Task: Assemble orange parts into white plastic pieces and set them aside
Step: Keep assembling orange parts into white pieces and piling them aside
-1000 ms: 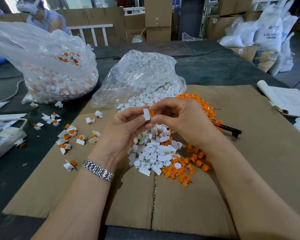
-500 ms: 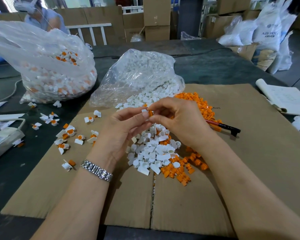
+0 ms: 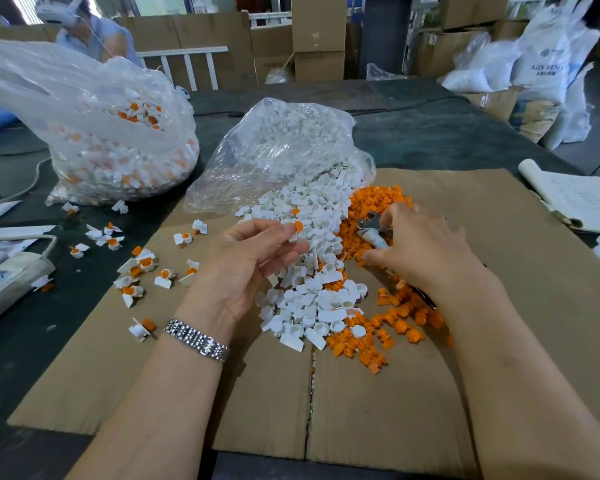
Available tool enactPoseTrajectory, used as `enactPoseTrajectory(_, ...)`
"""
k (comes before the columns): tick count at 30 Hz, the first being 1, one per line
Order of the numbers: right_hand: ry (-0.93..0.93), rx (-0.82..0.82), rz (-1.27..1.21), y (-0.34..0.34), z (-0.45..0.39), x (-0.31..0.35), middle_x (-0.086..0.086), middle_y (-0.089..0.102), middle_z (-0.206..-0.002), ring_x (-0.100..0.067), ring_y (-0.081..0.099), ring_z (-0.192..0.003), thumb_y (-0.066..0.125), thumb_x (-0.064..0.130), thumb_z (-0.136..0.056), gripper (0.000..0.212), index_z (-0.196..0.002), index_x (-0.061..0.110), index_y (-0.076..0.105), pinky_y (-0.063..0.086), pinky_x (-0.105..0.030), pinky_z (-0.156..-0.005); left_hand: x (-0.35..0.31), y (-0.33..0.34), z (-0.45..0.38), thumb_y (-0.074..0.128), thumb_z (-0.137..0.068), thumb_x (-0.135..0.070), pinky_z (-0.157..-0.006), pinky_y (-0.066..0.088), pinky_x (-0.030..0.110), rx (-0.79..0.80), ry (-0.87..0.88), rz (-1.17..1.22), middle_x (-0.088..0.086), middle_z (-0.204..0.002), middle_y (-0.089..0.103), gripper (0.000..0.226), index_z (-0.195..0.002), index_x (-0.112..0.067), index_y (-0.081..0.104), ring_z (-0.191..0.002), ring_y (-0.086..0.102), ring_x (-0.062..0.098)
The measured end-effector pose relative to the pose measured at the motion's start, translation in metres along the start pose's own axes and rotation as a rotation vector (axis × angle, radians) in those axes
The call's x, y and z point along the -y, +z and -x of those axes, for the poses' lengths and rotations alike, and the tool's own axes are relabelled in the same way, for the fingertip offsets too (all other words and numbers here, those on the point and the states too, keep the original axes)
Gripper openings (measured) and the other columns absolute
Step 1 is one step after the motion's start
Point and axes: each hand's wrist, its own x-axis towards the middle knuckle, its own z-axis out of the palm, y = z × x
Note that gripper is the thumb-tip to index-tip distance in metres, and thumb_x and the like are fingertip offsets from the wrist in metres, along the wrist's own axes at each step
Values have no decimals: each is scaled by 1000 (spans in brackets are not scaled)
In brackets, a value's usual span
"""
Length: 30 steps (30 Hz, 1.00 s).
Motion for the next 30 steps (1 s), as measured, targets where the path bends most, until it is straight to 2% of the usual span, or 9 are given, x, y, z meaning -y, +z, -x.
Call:
enactPoseTrajectory(4, 90, 36, 22, 2, 0, -3, -10, 57, -119, -34, 52, -116, 75, 53, -81, 67, -124, 11, 46, 41, -52, -94, -1, 0, -1, 84, -69, -9, -59, 60, 22, 0, 15, -16, 15, -88, 78, 29, -94, -1, 72, -78, 78, 28)
enactPoseTrajectory(7, 67, 28, 44, 1, 0, -5, -1, 53, -83, -25, 53, -87, 72, 48, -86, 40, -87, 14, 51, 40, -44, -82, 0, 1, -1, 84, -69, -8, -57, 60, 23, 0, 19, -19, 14, -85, 78, 24, -90, -3, 72, -72, 77, 26)
enactPoseTrajectory(9, 43, 6, 25, -1, 1, -5, -1, 51, -78, -22, 52, -79, 68, 46, -87, 38, -75, 18, 45, 42, -43, -82, 0, 1, -1, 84, -70, -8, -56, 59, 23, 4, 15, -24, 13, -83, 77, 22, -89, -4, 73, -71, 77, 25)
enactPoseTrajectory(13, -3, -112, -12, -8, 0, -4, -1, 50, -76, -19, 47, -68, 60, 46, -91, 34, -73, 22, 44, 40, -39, -69, 1, 2, -1, 83, -70, -11, -56, 58, 21, 20, 23, -38, 11, -82, 77, 19, -86, -5, 73, -68, 76, 21)
enactPoseTrajectory(18, -40, -27, -108, -15, -2, 2, -3, 54, -72, -16, 50, -64, 70, 44, -88, 33, -79, 14, 60, 30, -30, -50, 1, 1, -1, 83, -72, -12, -56, 58, 21, 33, 38, -51, 11, -84, 77, 10, -79, -9, 77, -67, 75, 19)
enactPoseTrajectory(21, -15, 0, -181, -20, -1, -2, -8, 67, -91, -18, 58, -75, 78, 47, -81, 44, -102, 10, 69, 46, -34, -62, 1, 1, -1, 83, -71, -14, -57, 58, 21, 25, 48, -52, 9, -85, 78, 25, -91, -4, 72, -67, 75, 18)
enactPoseTrajectory(25, -39, 54, -415, -37, 7, -2, 0, 68, -104, -13, 61, -81, 77, 49, -81, 55, -125, 17, 66, 47, -30, -67, 0, 2, 0, 83, -71, -13, -57, 57, 20, 13, 54, -55, 7, -86, 78, 34, -100, 0, 70, -68, 74, 18)
enactPoseTrajectory(27, -76, 156, -480, -42, 11, 3, -1, 73, -96, -15, 67, -78, 68, 40, -90, 36, -120, 21, 66, 52, -31, -69, -1, 2, 1, 84, -69, -15, -57, 56, 20, 9, 61, -35, 7, -86, 78, 39, -102, 0, 69, -69, 74, 17)
enactPoseTrajectory(30, -97, 295, -676, -44, 16, 15, -7, 76, -86, -22, 75, -80, 52, 22, -98, 19, -99, 8, 65, 62, -40, -80, -2, 0, 1, 84, -69, -15, -56, 56, 20, 6, 77, 9, 7, -89, 77, 37, -100, -2, 70, -71, 74, 17)
